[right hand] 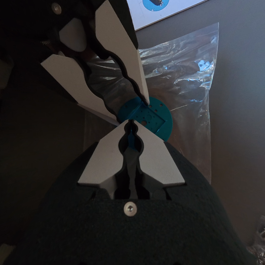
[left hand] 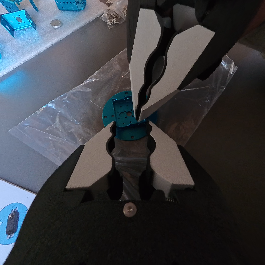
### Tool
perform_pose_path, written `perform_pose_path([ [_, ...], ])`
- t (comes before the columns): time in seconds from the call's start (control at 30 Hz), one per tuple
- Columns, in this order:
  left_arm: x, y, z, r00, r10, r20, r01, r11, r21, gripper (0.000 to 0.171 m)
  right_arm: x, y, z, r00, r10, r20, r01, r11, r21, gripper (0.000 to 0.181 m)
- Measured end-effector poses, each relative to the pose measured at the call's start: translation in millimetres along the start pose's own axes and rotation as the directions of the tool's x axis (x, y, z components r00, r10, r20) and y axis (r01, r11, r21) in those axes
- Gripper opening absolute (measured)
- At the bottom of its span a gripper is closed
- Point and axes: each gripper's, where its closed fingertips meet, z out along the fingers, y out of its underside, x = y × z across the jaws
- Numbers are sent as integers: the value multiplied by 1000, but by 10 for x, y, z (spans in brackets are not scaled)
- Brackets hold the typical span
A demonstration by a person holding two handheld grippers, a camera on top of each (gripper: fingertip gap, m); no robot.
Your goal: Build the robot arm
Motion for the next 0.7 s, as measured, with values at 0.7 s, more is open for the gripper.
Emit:
perform_pose_path([
  [0.7, -2, 2, 0, 1000, 3, 2, -3, 1000, 0, 41, 16, 0, 13, 999, -19, -29, 19, 1000, -9, 0],
])
